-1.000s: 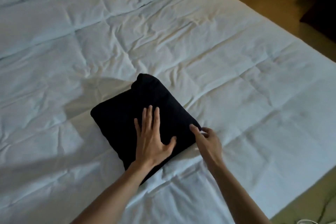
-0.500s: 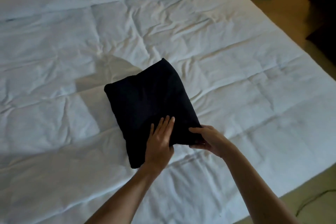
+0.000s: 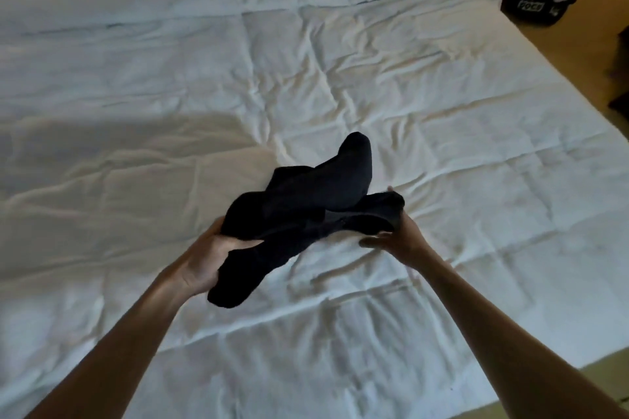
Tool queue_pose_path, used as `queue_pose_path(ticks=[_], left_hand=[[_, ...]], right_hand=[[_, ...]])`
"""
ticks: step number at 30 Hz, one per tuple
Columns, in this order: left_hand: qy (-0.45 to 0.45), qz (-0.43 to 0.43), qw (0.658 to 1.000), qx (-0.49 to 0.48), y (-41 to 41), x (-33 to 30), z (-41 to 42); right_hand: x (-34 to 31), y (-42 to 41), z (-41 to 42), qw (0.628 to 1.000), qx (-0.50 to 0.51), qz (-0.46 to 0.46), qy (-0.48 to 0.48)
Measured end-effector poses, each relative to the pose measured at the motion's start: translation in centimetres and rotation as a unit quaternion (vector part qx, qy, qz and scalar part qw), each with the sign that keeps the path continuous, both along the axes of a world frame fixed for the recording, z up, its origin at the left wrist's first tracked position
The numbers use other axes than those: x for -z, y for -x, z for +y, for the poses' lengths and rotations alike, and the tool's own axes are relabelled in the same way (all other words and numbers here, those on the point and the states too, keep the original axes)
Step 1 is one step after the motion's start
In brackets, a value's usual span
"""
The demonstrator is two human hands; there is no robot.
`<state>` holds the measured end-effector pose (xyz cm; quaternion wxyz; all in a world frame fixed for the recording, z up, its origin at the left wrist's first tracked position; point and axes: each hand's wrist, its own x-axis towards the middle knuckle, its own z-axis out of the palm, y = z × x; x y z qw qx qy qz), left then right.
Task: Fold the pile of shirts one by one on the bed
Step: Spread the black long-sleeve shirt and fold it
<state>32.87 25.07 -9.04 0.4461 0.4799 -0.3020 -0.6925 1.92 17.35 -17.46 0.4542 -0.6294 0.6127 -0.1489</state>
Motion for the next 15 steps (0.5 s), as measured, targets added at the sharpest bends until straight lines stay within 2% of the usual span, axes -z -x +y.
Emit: queue_pose_path(ticks=[2,4,5,6,7,8,9,10,12,15], left_hand=[[-0.049,0.065,0.997,0.002,-2.6,0.1,1.1],[-0.043,0.131,0.99,-0.013,-4.6,-0.4,2.3],[0.003,0.124,0.99,-0.07,-5.6,-0.2,3.1],[-0.003,0.124,0.985,-0.118,-6.4,-1.0,3.9],[-0.016,0.085,0.987,-0.138,-7.0,-0.9,4.4],[-0.082,0.058,0.984,-0.147,-7.5,-0.8,5.1],[-0.1,0.063,0.968,-0.222,-8.3,-0.8,5.8],[-0.116,0.016,0.947,-0.299,-8.6,-1.2,6.3],[-0.125,0.014,0.927,-0.353,-10.1,0.1,6.8],[-0.195,0.012,0.932,-0.306,-13.2,3.6,7.4]], right_hand=[[-1.0,-1.7,-0.9,0.999,-0.026,-0.028,0.013],[-3.8,-3.4,-1.1,0.983,0.009,-0.158,-0.095],[-5.6,-4.6,-1.2,0.967,0.002,-0.219,-0.133],[-6.6,-5.3,-1.3,0.951,-0.037,-0.272,-0.139],[-8.2,-6.4,-1.1,0.942,-0.078,-0.297,-0.137],[-9.3,-7.8,-1.0,0.925,-0.097,-0.332,-0.155],[-10.1,-9.1,-0.8,0.912,-0.093,-0.357,-0.179],[-10.1,-10.3,-0.6,0.906,-0.093,-0.368,-0.187],[-8.7,-12.1,-0.5,0.908,-0.083,-0.348,-0.216],[-4.0,-15.0,0.4,0.927,-0.007,-0.238,-0.291]])
